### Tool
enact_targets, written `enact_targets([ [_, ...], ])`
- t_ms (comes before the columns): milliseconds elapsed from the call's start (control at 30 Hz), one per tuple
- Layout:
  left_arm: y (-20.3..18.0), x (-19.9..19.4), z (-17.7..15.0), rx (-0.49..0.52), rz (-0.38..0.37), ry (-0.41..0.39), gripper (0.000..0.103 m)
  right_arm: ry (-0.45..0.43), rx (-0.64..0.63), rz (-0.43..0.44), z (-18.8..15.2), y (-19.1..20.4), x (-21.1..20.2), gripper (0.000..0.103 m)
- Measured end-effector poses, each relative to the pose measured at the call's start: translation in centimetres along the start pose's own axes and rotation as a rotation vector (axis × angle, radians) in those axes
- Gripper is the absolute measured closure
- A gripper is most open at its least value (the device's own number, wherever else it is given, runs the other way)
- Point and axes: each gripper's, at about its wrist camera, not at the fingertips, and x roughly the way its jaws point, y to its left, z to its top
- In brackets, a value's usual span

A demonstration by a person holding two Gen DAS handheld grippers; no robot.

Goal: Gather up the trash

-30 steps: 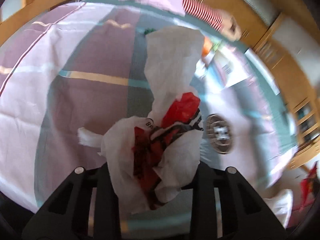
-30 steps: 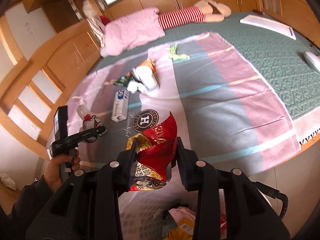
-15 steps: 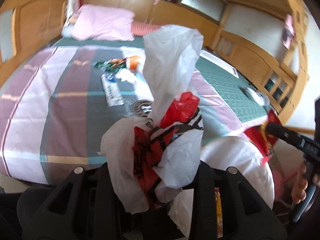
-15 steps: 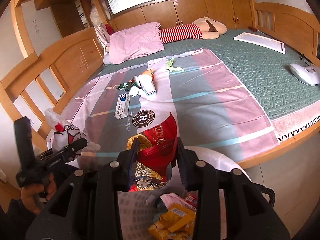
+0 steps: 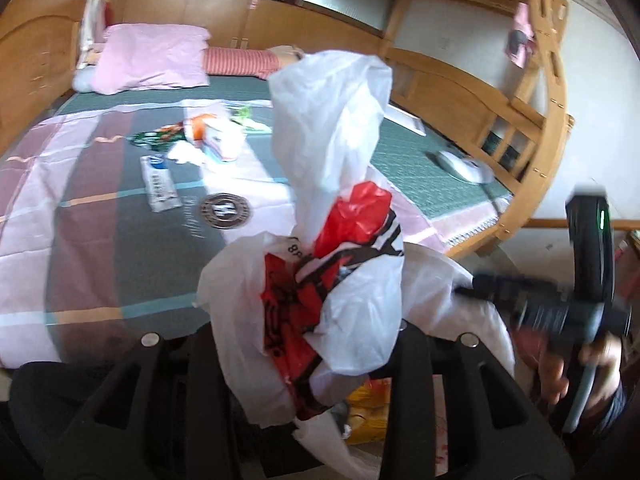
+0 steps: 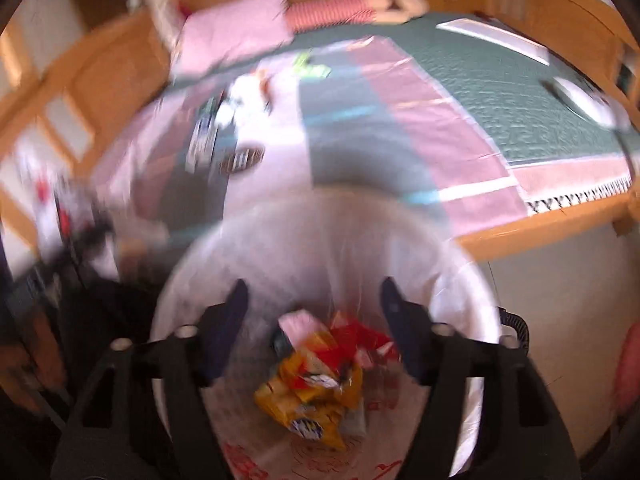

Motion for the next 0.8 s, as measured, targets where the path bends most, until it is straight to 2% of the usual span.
enact_targets([
  [100, -2.2, 0.5, -0.8, 0.077, -0.069, 0.013, 0.064, -0.225, 0.069, -0.032, 1.4, -1.0, -4.1, 0.026],
  [167, -3.9, 1.2, -1.3, 0.145, -0.121, 0.045, 0.064, -0.376, 0.071, -0.058, 1.6, -0.9, -6.7, 0.014],
  [200, -4.7, 1.6, -1.7, 0.174, -0.145, 0.065, 0.064, -0.443, 0.069, -0.070, 1.5, -0.8, -7.9, 0.012],
  [267, -6.2, 2.8, -2.6, 0.227, -0.192, 0.116, 0.063, -0.514, 0.062, -0.082, 1.5, -0.8, -9.2, 0.007],
  [367, -7.5, 3.7, -3.7, 0.272, -0.225, 0.158, 0.048, -0.559, 0.047, -0.098, 1.6, -0.8, -9.9, 0.003],
  [433, -7.8, 3.4, -3.9, 0.279, -0.222, 0.135, 0.017, -0.570, 0.038, -0.115, 1.6, -0.7, -9.8, 0.003],
  [467, -7.6, 3.2, -3.6, 0.274, -0.215, 0.112, 0.013, -0.579, 0.038, -0.130, 1.5, -0.6, -9.7, 0.003],
  [633, -6.4, 1.9, -2.8, 0.211, -0.198, -0.001, 0.008, -0.678, 0.053, -0.222, 0.4, -0.3, -9.9, 0.003],
  [800, -5.9, 0.4, -2.2, 0.165, -0.209, -0.087, 0.007, -0.694, 0.033, -0.234, 0.3, -0.2, -10.0, 0.003],
])
